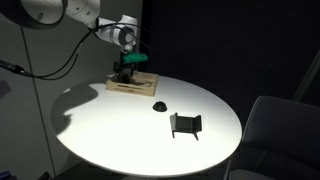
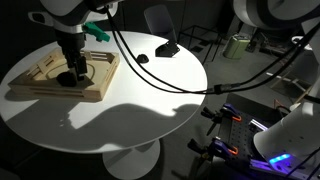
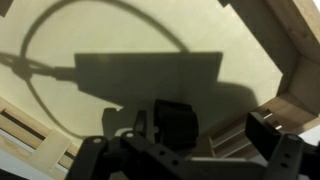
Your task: Remove the black object from the box and put it on the table
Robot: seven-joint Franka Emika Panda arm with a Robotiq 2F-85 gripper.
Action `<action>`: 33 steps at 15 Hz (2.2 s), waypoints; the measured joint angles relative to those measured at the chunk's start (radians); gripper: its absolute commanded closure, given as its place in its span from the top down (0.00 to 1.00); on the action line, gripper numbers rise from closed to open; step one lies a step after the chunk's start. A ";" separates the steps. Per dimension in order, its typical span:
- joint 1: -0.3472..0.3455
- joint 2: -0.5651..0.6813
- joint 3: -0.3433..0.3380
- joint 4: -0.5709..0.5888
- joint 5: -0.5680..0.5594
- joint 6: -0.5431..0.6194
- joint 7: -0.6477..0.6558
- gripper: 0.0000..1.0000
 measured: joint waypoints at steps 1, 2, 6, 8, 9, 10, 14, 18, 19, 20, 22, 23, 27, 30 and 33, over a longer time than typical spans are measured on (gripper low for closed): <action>0.003 0.010 0.000 0.011 0.000 0.000 0.000 1.00; 0.006 0.019 0.000 0.023 0.000 0.000 0.000 1.00; 0.016 0.057 0.000 0.068 0.000 -0.002 0.000 0.75; 0.018 0.072 0.000 0.085 0.000 -0.004 0.000 0.66; 0.018 0.078 0.000 0.092 0.000 -0.006 0.000 0.58; 0.018 0.084 -0.001 0.099 0.000 -0.009 -0.001 0.49; 0.018 0.093 -0.002 0.116 0.000 -0.023 -0.002 0.18; 0.018 0.093 -0.002 0.129 0.000 -0.029 -0.002 0.17; 0.018 0.093 -0.002 0.131 0.000 -0.029 -0.002 0.17; 0.018 0.093 -0.002 0.133 0.000 -0.029 -0.002 0.17; 0.019 0.093 -0.002 0.137 0.000 -0.029 -0.002 0.17; 0.020 0.093 -0.002 0.140 0.000 -0.029 -0.002 0.17; 0.029 0.079 -0.002 0.149 0.000 -0.028 0.012 0.17; 0.040 0.051 -0.002 0.149 0.000 -0.028 0.070 0.17; 0.052 0.017 -0.006 0.147 0.000 -0.028 0.165 0.17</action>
